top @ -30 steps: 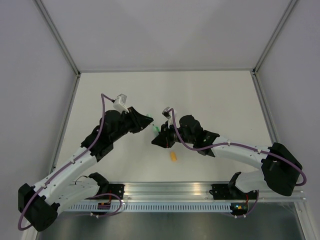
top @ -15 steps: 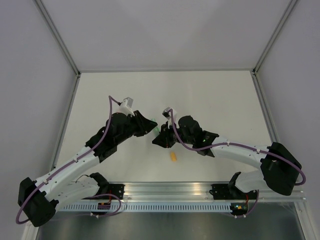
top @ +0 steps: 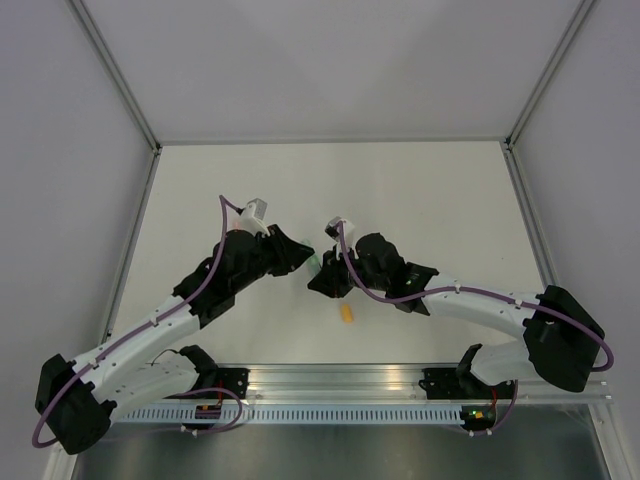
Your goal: Insert the pens into the pen caps
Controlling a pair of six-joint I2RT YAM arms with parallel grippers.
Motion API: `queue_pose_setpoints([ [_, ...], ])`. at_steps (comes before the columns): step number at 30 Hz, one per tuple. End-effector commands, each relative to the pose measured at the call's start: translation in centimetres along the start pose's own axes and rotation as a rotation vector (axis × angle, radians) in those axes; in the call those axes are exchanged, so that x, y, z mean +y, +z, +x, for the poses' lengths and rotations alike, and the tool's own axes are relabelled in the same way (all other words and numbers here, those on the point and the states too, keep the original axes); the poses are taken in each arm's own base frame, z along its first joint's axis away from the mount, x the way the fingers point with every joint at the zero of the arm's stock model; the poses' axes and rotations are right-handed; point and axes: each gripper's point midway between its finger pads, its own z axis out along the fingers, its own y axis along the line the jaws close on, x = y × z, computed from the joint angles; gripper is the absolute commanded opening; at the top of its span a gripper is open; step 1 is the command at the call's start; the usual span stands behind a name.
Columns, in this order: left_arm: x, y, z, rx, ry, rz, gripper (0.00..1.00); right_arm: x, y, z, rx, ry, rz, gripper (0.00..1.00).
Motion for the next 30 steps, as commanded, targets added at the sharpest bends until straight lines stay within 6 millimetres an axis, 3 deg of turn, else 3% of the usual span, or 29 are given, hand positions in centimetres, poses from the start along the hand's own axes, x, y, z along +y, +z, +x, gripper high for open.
queue_pose_setpoints([
  [1, -0.7, -0.6, 1.9, 0.069, 0.059, 0.083, 0.32, -0.2, -0.4, -3.1, -0.112, -0.036, 0.033, 0.00],
  [9, -1.2, -0.9, 2.4, 0.087, 0.043, 0.120, 0.35, -0.2, -0.5, -3.3, -0.129, -0.037, 0.030, 0.00],
  [15, -1.1, -1.1, 2.5, 0.090, 0.060, 0.124, 0.60, -0.1, -0.7, -3.3, -0.133, -0.048, 0.025, 0.00],
  [18, -2.0, -2.0, 2.1, 0.081, 0.086, 0.165, 0.73, 0.1, -0.8, -3.4, -0.137, -0.053, 0.017, 0.00],
  [20, -3.2, -3.0, 1.8, 0.083, 0.158, 0.223, 0.79, 0.7, -1.2, -3.8, -0.144, -0.061, -0.007, 0.00],
  [24, -4.8, -4.6, 0.7, 0.058, 0.256, 0.293, 0.80, 3.1, -2.5, -4.3, -0.147, -0.093, -0.113, 0.00],
  [30, -9.1, -8.0, -3.0, -0.055, 0.291, 0.401, 0.80, 7.2, -4.6, -4.2, -0.147, -0.117, -0.330, 0.00],
])
